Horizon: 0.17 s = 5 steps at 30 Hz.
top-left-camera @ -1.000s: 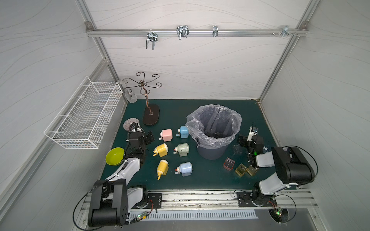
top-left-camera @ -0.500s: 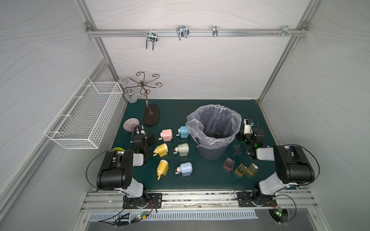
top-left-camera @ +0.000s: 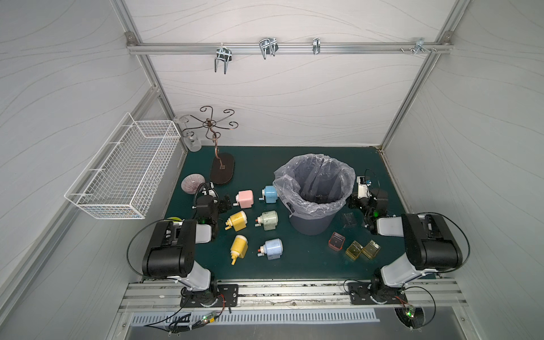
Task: Take out the pencil sharpener tray and clean the shavings
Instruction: Reset both arms
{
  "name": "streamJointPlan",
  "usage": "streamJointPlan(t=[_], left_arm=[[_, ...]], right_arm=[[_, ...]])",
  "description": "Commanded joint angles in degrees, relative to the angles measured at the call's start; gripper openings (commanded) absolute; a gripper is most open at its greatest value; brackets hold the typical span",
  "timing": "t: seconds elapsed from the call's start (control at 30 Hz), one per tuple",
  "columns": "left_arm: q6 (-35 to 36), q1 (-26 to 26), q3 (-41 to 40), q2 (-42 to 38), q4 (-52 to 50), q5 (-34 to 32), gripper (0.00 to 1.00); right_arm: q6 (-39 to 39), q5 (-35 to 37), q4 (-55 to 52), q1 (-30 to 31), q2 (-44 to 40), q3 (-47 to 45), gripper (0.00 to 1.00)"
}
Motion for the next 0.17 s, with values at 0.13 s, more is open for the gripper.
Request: streamJointPlan(t=[0.13], left_arm=[[1.4, -1.2, 2.2, 0.1, 2.0, -1.2, 0.99]], right_arm=[[-1.5, 1.6, -1.4, 1.0, 0.7, 0.8, 0.99]])
